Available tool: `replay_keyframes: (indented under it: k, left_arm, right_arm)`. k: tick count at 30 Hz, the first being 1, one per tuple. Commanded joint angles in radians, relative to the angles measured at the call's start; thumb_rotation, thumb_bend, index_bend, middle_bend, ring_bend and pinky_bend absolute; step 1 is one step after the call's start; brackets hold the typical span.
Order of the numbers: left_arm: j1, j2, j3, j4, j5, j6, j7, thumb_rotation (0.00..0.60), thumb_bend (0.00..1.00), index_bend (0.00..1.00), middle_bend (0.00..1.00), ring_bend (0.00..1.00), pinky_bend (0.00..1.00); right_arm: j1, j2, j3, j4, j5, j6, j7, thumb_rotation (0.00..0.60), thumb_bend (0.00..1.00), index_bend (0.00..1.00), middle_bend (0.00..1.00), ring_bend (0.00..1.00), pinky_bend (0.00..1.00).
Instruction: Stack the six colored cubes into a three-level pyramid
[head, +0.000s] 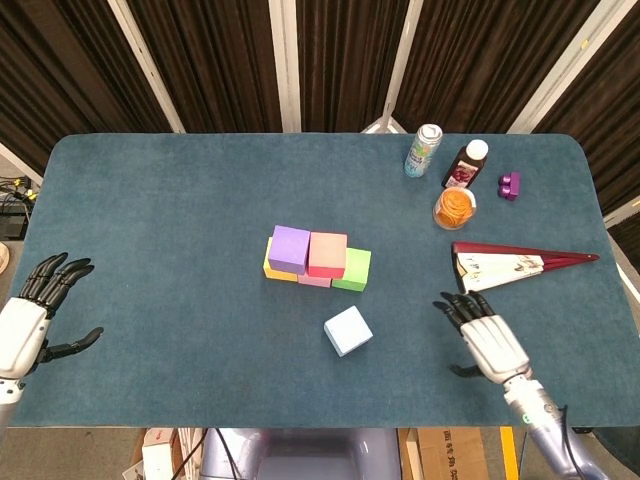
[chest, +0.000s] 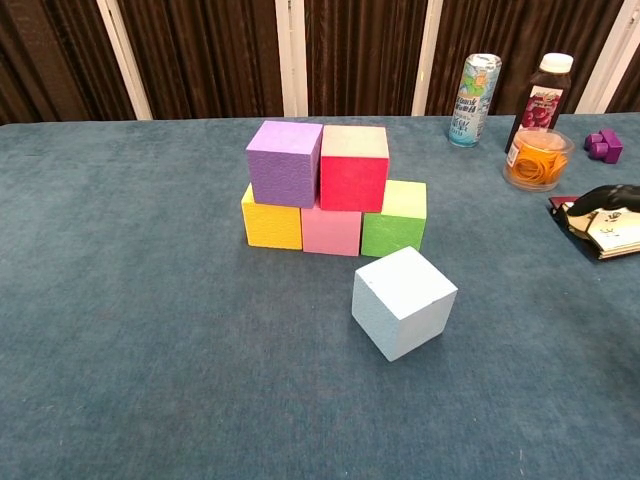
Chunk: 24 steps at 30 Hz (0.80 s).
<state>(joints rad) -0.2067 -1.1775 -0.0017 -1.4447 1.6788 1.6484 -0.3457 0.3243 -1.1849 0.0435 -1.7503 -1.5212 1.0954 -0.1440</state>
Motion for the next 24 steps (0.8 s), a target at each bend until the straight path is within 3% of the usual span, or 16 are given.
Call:
replay_keyframes:
  k: [1, 10, 24]
  left_arm:
    - [0.009, -0.011, -0.008, 0.008, -0.002, 0.014, 0.008, 0.600, 0.26, 0.13, 0.11, 0.00, 0.00]
    - [0.013, -0.016, -0.022, 0.015, -0.024, 0.003, -0.005, 0.600, 0.27, 0.13, 0.11, 0.00, 0.00]
    - [0.015, -0.019, -0.036, 0.002, -0.051, -0.023, 0.003, 0.600, 0.27, 0.14, 0.11, 0.00, 0.00]
  right_arm:
    - [0.020, -0.018, 0.000, -0.014, -0.013, -0.015, -0.002, 0.600, 0.09, 0.17, 0.14, 0.14, 0.00]
    - [0.085, -0.067, 0.025, -0.073, 0.024, -0.079, -0.043, 0.600, 0.09, 0.17, 0.14, 0.14, 0.00]
    - [0.177, -0.143, 0.101, -0.094, 0.185, -0.124, -0.178, 0.600, 0.09, 0.17, 0.17, 0.15, 0.00]
